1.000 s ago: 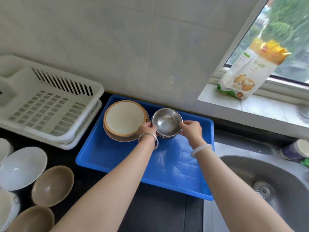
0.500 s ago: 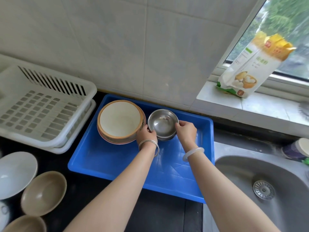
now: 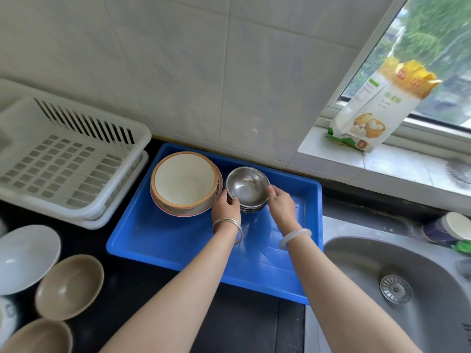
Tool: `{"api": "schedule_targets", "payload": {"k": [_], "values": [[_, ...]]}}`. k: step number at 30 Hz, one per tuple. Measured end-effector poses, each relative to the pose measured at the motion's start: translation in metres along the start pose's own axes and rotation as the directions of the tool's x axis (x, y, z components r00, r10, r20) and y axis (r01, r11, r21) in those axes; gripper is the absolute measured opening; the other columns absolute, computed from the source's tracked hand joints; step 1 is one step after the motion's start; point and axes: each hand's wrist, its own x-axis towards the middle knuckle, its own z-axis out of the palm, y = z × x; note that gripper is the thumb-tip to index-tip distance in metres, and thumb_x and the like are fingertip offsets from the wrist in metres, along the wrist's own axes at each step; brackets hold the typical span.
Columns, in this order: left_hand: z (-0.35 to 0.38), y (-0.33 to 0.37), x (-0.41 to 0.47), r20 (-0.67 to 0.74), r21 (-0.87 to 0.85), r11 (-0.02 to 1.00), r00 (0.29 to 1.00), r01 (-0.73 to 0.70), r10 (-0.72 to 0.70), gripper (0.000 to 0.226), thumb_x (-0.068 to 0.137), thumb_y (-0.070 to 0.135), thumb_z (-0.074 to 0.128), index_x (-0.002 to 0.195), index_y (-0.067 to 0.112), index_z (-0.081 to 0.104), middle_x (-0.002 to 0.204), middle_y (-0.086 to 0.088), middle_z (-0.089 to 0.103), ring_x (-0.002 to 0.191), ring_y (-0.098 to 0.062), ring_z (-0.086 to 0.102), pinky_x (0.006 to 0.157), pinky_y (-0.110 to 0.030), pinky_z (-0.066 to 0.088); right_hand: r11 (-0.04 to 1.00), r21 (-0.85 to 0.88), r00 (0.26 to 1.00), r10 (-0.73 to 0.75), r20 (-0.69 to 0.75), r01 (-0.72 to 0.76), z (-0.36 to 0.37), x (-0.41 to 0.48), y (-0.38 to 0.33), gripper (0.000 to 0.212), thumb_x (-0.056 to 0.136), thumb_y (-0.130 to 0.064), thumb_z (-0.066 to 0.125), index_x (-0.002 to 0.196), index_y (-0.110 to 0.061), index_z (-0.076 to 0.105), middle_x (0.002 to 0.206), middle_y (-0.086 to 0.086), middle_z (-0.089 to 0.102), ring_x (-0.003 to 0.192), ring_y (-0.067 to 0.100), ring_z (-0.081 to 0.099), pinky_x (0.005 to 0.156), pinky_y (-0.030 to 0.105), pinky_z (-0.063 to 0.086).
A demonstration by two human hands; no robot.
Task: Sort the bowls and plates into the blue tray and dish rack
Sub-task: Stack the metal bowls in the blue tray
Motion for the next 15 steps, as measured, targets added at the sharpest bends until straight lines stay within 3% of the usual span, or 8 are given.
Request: {"api": "schedule_targets", "payload": {"k": [2,5,7,11,15], "values": [[-0.007,-0.001,-0.005,0.025,-0.040,0.999,1.000,0.018,-0.017,0.037,0.093,0.020,0.045,0.128,0.011,0.051,0.134,-0.009,0.054,0.119,-0.030,0.050,0.096,-0.035,0.041,0.999,-0.028,1.000,-0.025,-0.007,0.024,-0.005,-0.007,0.000,0.036,0.098,-0.022,0.037,0.100,0.008,0.057,0.088,0.021,0.061,0.085,0.038,0.052,0.073,0.040,0.042],[-0.024,-0.008,-0.017,0.084,-0.068,0.998,0.996,0.014,-0.008,0.042,0.093,0.021,0.043,0.135,0.014,0.045,0.138,-0.004,0.052,0.126,-0.024,0.048,0.100,-0.030,0.037,0.997,-0.059,0.996,-0.054,-0.065,0.050,-0.011,-0.028,-0.004,0.033,0.099,-0.021,0.038,0.107,0.000,0.062,0.101,0.015,0.066,0.092,0.029,0.056,0.078,0.037,0.042],[-0.041,-0.015,-0.029,0.097,-0.090,0.996,0.995,-0.015,0.023,0.041,0.094,0.020,0.044,0.134,0.013,0.046,0.139,-0.003,0.050,0.128,-0.019,0.047,0.102,-0.028,0.035,0.991,-0.115,0.995,-0.079,-0.068,0.071,-0.011,-0.047,-0.006,0.032,0.099,-0.023,0.039,0.108,-0.007,0.065,0.102,0.011,0.067,0.087,0.024,0.055,0.071,0.033,0.040],[-0.086,-0.034,-0.060,0.035,-0.058,0.995,0.996,-0.084,0.086,0.038,0.094,0.020,0.045,0.131,0.014,0.051,0.134,-0.002,0.055,0.124,-0.017,0.051,0.098,-0.022,0.037,0.967,-0.206,0.989,-0.149,0.004,0.147,0.005,-0.095,-0.015,0.033,0.099,-0.029,0.038,0.092,-0.007,0.063,0.081,0.014,0.065,0.079,0.032,0.056,0.061,0.036,0.036],[-0.135,-0.065,-0.098,-0.064,-0.077,0.991,0.992,-0.109,0.105,0.035,0.093,0.015,0.050,0.128,0.011,0.054,0.130,-0.005,0.059,0.118,-0.015,0.056,0.089,-0.011,0.038,0.973,-0.135,0.976,-0.166,0.140,0.185,0.040,-0.143,-0.025,0.030,0.096,-0.030,0.041,0.089,-0.011,0.063,0.081,0.011,0.065,0.077,0.030,0.054,0.066,0.037,0.043]]}}
